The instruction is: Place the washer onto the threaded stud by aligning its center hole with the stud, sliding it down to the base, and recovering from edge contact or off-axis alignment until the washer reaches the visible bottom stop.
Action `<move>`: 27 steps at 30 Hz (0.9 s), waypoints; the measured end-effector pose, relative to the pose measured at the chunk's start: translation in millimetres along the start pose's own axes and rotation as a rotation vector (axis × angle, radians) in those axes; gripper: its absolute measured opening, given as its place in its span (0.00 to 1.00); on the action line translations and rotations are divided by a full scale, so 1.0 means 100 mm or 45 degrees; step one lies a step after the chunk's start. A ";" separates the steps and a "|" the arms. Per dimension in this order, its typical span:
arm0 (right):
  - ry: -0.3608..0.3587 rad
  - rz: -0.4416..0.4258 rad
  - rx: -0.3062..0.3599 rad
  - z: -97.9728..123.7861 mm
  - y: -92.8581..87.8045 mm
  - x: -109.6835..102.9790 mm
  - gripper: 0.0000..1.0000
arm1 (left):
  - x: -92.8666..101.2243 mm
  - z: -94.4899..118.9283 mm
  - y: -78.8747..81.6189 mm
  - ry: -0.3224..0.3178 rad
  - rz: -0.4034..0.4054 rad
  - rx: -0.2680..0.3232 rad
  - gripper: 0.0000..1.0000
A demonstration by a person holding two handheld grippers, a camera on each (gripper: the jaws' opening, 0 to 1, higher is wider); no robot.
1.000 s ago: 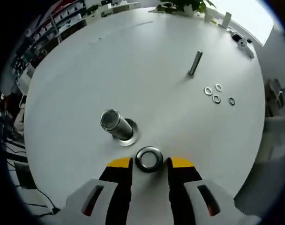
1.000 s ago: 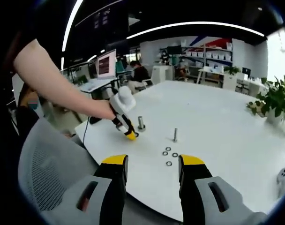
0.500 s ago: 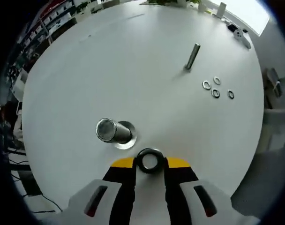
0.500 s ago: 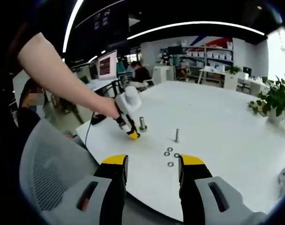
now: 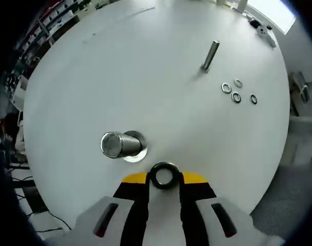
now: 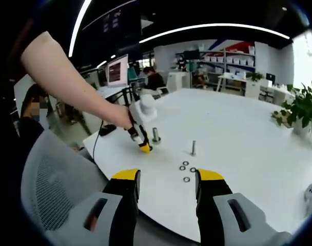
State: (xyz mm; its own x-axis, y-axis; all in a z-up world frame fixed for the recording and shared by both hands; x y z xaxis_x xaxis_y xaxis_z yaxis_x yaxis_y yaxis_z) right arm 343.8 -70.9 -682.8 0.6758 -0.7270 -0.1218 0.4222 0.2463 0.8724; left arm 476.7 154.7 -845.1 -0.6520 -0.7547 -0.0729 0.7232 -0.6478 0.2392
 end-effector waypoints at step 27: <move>-0.008 -0.004 -0.001 0.00 0.00 0.02 0.45 | -0.11 0.32 -0.01 0.034 -0.052 0.117 0.19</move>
Point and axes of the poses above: the point that each gripper's makers call its tool centre point, and the gripper's own axes: z roughly backward along the fingers, x roughly to its right, y roughly out of its top, the point moved 2 cm from there along z, roughly backward along the fingers, and after that the axes turned 4 degrees about y, right-handed, at the moved point
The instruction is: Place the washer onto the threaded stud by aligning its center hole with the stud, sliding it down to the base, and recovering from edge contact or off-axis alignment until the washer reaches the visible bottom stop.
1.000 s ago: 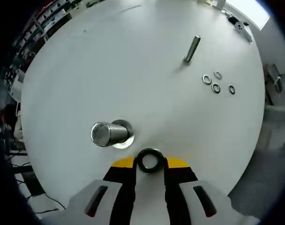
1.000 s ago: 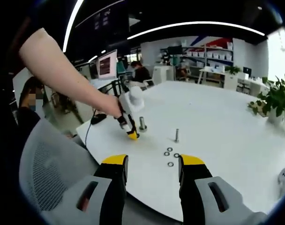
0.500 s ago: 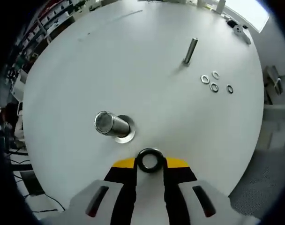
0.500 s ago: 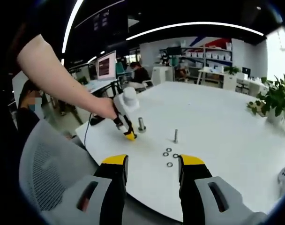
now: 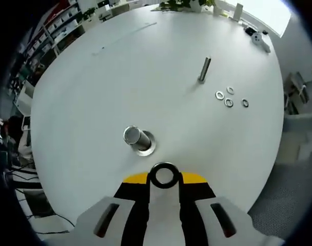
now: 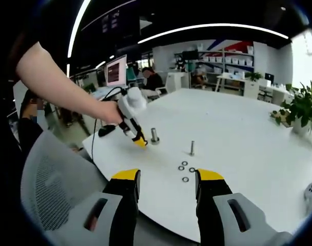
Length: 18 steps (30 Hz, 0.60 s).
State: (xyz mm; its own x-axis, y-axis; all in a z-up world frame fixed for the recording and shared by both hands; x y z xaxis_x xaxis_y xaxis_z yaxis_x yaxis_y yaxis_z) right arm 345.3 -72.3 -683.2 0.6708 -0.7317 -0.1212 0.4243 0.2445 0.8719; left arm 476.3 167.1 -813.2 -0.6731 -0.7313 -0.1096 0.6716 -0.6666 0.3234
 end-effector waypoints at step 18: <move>0.002 0.006 0.002 0.00 0.00 -0.01 0.45 | -0.11 0.27 0.21 0.046 -0.043 0.085 0.19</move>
Point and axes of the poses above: the point that each gripper's makers call its tool centre point, and the gripper's own axes: z roughly backward along the fingers, x roughly to its right, y roughly out of its top, the point moved 2 cm from there along z, roughly backward along the fingers, and after that the axes turned 4 degrees about y, right-handed, at the moved point
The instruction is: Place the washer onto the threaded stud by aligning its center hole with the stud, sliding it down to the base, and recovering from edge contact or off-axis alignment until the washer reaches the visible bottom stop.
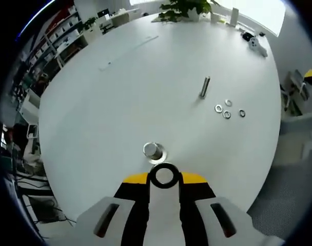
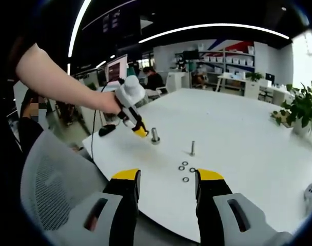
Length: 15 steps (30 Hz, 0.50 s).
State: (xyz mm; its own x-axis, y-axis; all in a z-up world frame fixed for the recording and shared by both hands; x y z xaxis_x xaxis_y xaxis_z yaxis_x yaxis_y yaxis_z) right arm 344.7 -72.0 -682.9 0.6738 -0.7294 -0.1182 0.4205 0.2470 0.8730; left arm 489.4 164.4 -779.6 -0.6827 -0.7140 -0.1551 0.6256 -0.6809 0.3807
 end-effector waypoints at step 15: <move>-0.001 -0.001 -0.003 0.00 0.00 0.01 0.45 | -0.17 -0.05 0.32 0.011 -0.041 0.007 0.19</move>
Point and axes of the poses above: the point that each gripper's makers call its tool centre point, and the gripper's own axes: z roughly backward along the fingers, x roughly to its right, y roughly out of its top, the point moved 2 cm from there along z, roughly backward along the fingers, and after that the axes turned 4 degrees about y, right-handed, at the moved point
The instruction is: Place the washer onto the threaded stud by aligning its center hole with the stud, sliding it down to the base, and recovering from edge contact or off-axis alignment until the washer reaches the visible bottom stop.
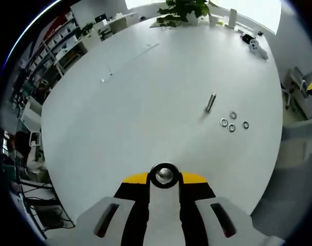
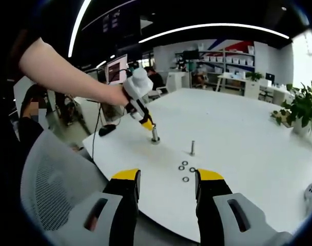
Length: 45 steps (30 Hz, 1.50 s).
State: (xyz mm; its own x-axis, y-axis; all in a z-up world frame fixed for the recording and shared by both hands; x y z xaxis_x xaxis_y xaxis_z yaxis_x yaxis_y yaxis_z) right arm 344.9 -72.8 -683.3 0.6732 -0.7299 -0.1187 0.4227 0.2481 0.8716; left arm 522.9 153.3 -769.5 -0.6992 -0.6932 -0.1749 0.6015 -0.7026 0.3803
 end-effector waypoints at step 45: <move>-0.013 -0.009 -0.020 -0.01 -0.04 0.03 0.44 | 0.14 -0.44 -0.16 -0.042 -0.041 -0.121 0.19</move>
State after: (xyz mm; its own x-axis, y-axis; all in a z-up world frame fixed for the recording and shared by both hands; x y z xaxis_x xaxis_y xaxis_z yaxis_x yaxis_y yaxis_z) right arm 345.5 -75.2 -687.0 0.6640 -0.7381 -0.1196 0.4369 0.2532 0.8632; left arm 520.3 147.6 -818.1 -0.7302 -0.6653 -0.1552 0.6111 -0.7376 0.2872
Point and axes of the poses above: the point that each gripper's makers call its tool centre point, and the gripper's own axes: z roughly backward along the fingers, x roughly to its right, y roughly out of its top, the point moved 2 cm from there along z, roughly backward along the fingers, and after that the axes turned 4 degrees about y, right-handed, at the moved point
